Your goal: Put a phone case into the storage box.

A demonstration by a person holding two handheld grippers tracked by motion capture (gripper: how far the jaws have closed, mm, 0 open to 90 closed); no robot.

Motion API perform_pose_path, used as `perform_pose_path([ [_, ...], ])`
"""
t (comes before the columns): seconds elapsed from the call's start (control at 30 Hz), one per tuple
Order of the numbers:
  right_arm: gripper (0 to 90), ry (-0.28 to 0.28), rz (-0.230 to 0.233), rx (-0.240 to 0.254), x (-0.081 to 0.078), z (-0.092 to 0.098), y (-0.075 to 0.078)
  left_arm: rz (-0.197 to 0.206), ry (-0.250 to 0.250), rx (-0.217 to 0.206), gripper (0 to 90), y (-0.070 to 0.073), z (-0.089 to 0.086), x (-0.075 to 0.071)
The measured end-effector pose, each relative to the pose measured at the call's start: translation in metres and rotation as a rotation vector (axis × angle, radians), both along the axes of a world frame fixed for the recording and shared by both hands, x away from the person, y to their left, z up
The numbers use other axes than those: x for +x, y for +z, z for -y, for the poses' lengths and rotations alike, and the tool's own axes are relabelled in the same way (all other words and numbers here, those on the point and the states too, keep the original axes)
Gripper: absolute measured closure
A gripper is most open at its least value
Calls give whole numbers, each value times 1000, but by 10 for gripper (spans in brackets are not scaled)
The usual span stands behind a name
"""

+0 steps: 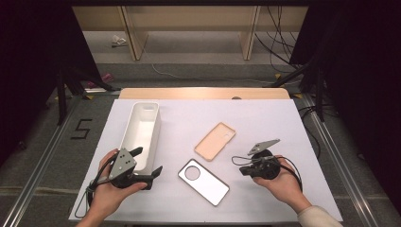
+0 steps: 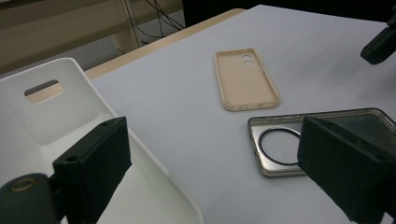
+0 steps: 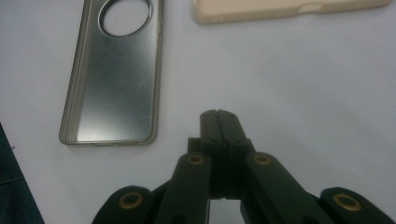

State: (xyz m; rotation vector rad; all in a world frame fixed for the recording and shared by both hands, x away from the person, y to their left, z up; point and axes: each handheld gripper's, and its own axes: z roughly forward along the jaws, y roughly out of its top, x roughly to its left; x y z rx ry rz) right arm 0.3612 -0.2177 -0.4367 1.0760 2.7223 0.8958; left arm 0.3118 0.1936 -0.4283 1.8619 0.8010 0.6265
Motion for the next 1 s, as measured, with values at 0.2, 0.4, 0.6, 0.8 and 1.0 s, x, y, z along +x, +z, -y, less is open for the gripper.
perform_pose_path([
  [0.2, 900, 36, -79, -67, 4, -22, -12, -1, -3, -2, 100, 0, 1, 0],
  [0.4, 900, 72, -142, -125, 5, -39, -22, 1, -3, -1, 103, 0, 0, 0],
  [0.6, 900, 104, -172, -158, 1, -48, -25, 3, -7, 1, 104, 0, 1, 0],
  [0.8, 900, 122, -201, -153, -3, -54, -25, 3, -7, 2, 106, 0, 1, 0],
  [1.0, 900, 174, -207, -144, -14, -75, -27, 5, -11, 5, 107, 0, 1, 0],
])
